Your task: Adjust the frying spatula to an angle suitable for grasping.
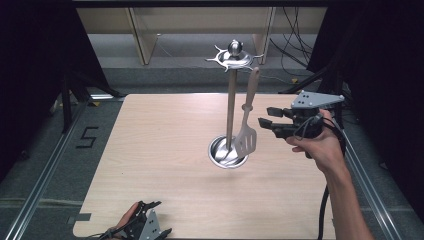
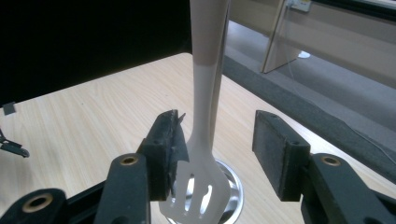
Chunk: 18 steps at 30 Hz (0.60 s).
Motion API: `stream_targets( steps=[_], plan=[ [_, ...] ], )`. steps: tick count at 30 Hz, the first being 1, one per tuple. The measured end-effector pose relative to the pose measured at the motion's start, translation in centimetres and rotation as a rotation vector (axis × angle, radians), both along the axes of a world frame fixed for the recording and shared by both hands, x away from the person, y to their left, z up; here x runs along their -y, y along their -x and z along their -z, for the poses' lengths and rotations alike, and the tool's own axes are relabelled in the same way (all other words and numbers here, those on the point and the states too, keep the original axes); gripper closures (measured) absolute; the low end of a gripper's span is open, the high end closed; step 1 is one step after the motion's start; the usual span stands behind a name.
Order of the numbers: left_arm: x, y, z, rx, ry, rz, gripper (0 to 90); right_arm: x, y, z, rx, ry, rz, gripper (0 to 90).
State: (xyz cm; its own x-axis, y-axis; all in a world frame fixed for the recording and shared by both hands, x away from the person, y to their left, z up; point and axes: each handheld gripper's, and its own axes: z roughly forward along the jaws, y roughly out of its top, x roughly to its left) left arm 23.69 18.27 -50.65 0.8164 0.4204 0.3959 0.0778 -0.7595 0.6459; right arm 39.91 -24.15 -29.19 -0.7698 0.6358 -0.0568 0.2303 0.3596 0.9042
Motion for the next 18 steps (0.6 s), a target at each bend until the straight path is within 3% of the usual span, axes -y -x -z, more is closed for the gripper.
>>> stream_targets(
  steps=[6,7,11,12,18],
  plan=[
    [0.0,-0.1,-0.1,-0.008,-0.025,0.007,16.0,0.4,1.2,0.9,0.002,-0.003,0.025,50.7],
    [0.0,-0.1,-0.1,-0.004,-0.024,0.004,16.0,0.6,1.3,1.0,0.021,0.004,0.031,49.6],
    [0.0,-0.1,0.0,0.004,-0.021,0.001,16.0,0.7,2.0,1.7,0.029,0.001,0.056,48.2],
    [0.0,0.0,-0.1,0.008,-0.017,-0.006,16.0,0.8,2.0,1.8,0.034,0.014,0.040,48.1],
    [0.0,0.0,-0.1,0.009,-0.025,-0.002,16.0,0.5,2.5,3.6,0.014,0.005,0.051,47.8]
  ],
)
